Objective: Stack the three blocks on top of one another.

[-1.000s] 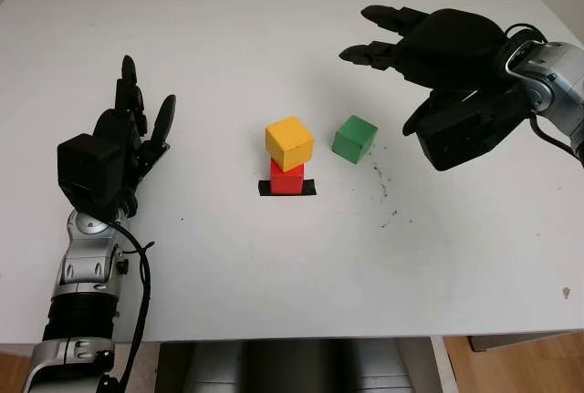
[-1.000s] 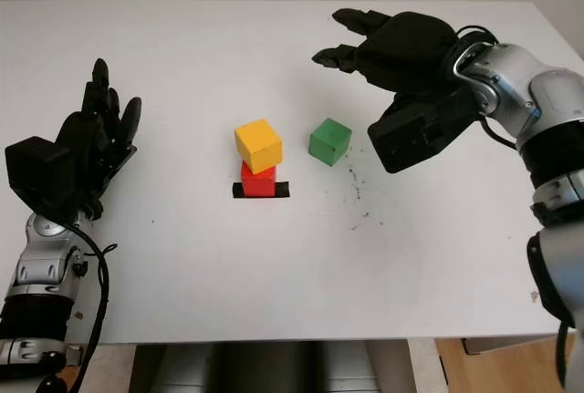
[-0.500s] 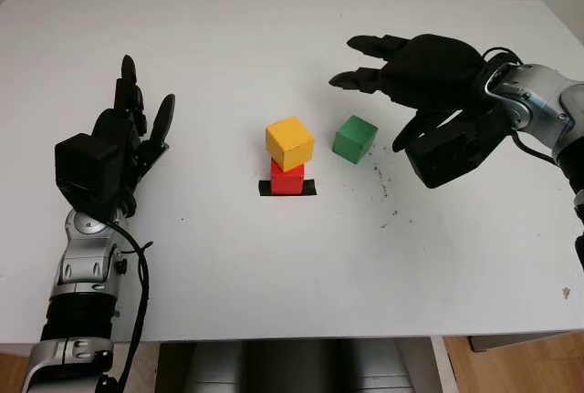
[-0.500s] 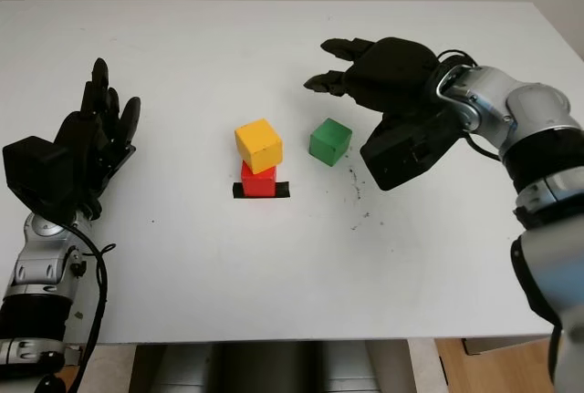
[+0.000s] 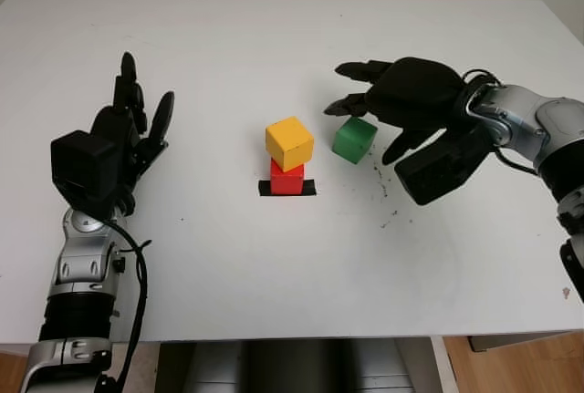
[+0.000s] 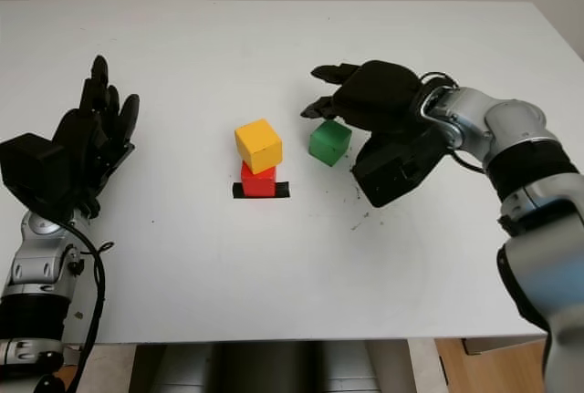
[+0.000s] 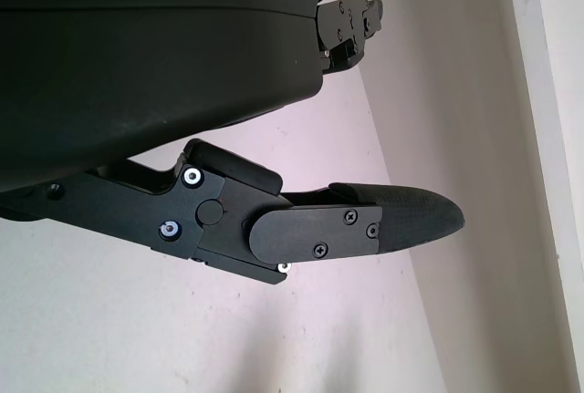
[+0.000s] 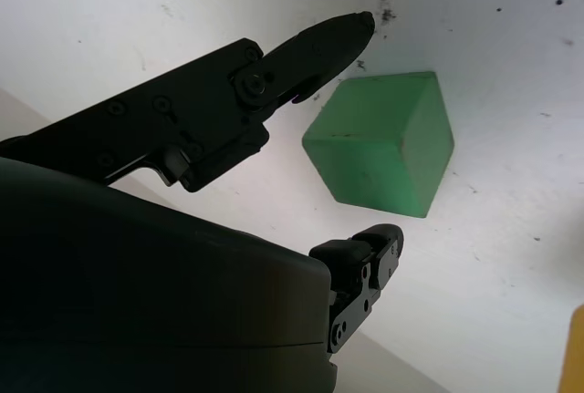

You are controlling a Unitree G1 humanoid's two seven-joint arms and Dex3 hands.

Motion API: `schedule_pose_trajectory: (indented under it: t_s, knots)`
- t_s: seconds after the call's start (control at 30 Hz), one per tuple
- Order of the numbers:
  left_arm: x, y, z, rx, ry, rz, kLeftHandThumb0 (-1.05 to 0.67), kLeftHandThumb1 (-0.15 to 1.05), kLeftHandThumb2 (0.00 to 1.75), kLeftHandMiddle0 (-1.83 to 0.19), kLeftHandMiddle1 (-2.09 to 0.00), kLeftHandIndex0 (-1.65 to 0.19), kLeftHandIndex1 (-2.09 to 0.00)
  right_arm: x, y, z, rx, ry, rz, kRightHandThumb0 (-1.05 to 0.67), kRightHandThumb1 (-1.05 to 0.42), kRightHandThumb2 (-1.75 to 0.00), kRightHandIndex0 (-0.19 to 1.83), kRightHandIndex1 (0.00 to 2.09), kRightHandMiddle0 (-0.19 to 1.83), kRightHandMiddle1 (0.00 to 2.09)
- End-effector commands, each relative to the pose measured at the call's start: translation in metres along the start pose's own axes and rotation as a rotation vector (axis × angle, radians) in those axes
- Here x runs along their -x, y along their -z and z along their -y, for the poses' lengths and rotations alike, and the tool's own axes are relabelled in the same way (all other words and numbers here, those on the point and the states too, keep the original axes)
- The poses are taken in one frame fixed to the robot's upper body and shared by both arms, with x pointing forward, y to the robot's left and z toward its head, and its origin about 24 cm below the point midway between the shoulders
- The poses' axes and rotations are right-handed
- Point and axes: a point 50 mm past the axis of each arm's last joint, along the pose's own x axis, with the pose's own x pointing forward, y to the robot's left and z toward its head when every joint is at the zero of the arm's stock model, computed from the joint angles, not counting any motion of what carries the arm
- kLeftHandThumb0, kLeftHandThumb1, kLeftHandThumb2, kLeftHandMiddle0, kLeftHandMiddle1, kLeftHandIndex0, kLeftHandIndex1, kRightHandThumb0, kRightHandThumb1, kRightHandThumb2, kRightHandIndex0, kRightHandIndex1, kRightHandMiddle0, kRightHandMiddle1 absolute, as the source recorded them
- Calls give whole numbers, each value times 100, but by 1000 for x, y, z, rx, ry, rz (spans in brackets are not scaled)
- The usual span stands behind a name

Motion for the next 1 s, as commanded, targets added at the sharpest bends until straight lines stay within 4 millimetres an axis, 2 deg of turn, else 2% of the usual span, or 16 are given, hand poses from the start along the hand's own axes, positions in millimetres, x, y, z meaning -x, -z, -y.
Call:
schedule_pose_trajectory:
  t_s: [0.0,0.47,0.6,0.63,0.67,0.73,0.97]
  knots:
    - [2,-2,-3,-11,-3,9,-73,105,47,19,0,19,0,-1,-2,-5,-5,3,11,-53,-80,-5,8,7,42,12]
    - [3,-3,-3,-11,5,3,-73,105,47,19,0,19,0,-3,-6,-6,10,64,38,-42,-82,-6,16,8,64,17]
    - [3,-4,-3,-3,6,7,-74,105,46,19,0,19,0,-3,-6,-7,47,83,48,-41,-86,-6,24,9,86,36]
    - [3,-4,-3,-2,7,6,-74,105,46,19,0,19,0,-3,-6,-7,61,86,50,-41,-88,-6,29,7,79,62]
    - [3,-4,-3,-5,6,5,-75,105,46,19,0,19,0,-3,-6,-7,74,90,51,-41,-88,-6,31,7,73,79]
    - [3,-4,-3,-8,4,1,-76,105,46,19,0,19,0,-3,-5,-7,86,92,50,-41,-88,-5,35,7,66,97]
    - [3,-3,-2,-19,1,1,-73,105,46,19,0,19,0,-3,0,-1,20,81,4,-40,-88,-5,37,6,61,104]
